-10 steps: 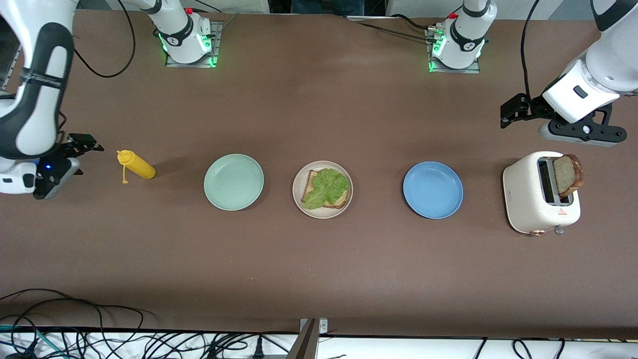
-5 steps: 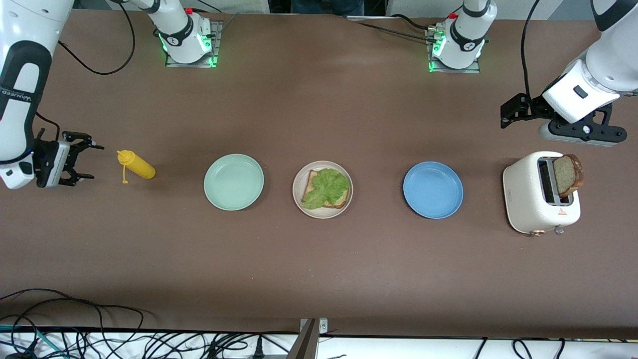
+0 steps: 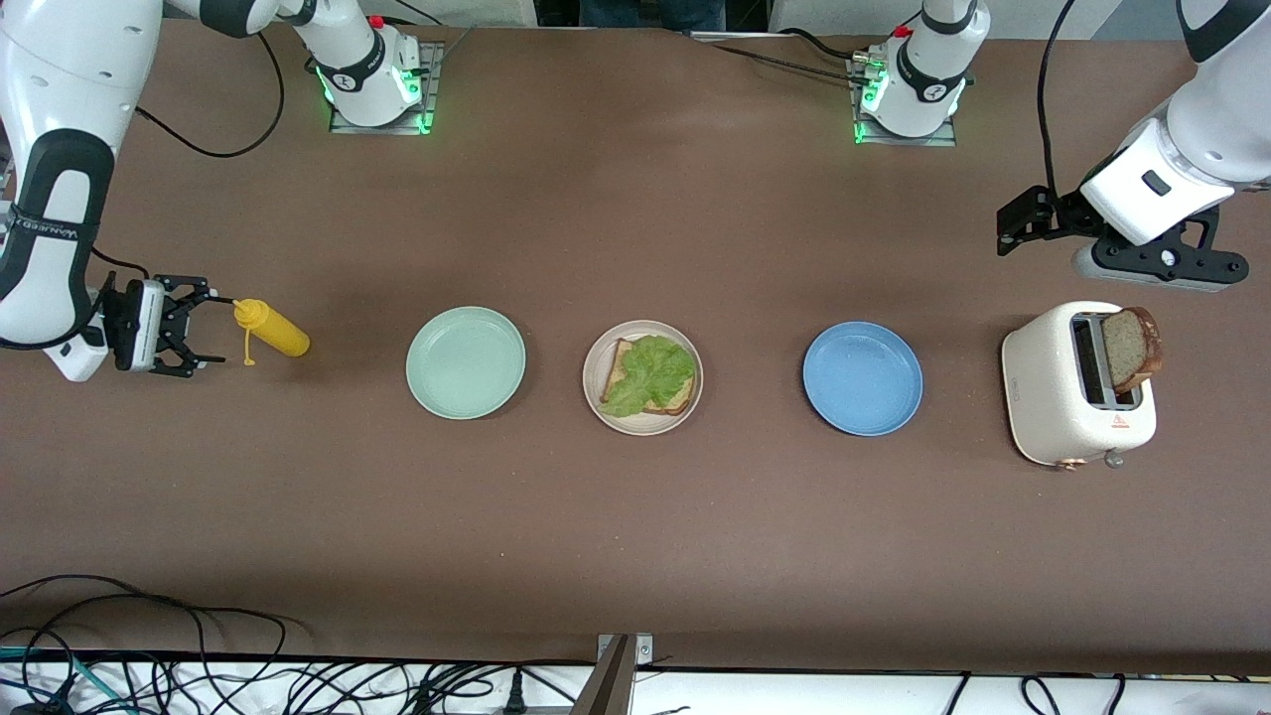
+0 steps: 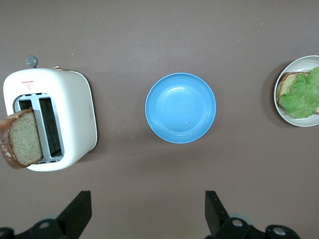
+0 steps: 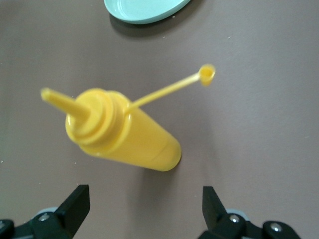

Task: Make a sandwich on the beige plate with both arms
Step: 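Grasp the yellow mustard bottle with the right gripper, then lift the mustard bottle with the right gripper toward the plates, then tilt the mustard bottle over the lettuce with the right gripper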

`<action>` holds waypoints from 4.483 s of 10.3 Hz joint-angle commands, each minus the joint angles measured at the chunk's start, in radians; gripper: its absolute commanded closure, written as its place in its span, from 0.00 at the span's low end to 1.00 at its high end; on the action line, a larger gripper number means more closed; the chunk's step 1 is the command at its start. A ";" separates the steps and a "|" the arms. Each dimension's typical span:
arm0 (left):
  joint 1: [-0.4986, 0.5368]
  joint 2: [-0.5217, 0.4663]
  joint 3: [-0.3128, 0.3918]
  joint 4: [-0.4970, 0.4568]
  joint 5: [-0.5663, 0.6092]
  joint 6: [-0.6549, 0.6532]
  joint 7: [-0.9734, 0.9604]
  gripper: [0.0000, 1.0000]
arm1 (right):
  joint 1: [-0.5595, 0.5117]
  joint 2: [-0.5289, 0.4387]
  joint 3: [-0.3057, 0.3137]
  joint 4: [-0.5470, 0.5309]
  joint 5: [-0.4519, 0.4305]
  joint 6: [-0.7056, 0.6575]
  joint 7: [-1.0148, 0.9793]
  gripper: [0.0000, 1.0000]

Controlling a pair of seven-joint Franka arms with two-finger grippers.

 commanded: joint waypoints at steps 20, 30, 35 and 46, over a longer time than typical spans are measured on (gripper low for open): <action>0.001 0.008 -0.003 0.024 0.006 -0.019 0.003 0.00 | -0.109 -0.025 0.193 0.046 0.034 -0.045 -0.091 1.00; 0.000 0.008 -0.004 0.024 0.005 -0.019 0.003 0.00 | 0.670 -0.027 -0.284 0.128 -0.022 0.043 0.348 1.00; 0.000 0.008 -0.003 0.024 0.006 -0.019 0.003 0.00 | 0.974 -0.010 -0.290 0.129 -0.275 0.305 0.752 1.00; 0.000 0.008 -0.004 0.024 0.006 -0.021 0.003 0.00 | 1.093 0.380 -0.097 0.442 -0.875 0.433 1.505 1.00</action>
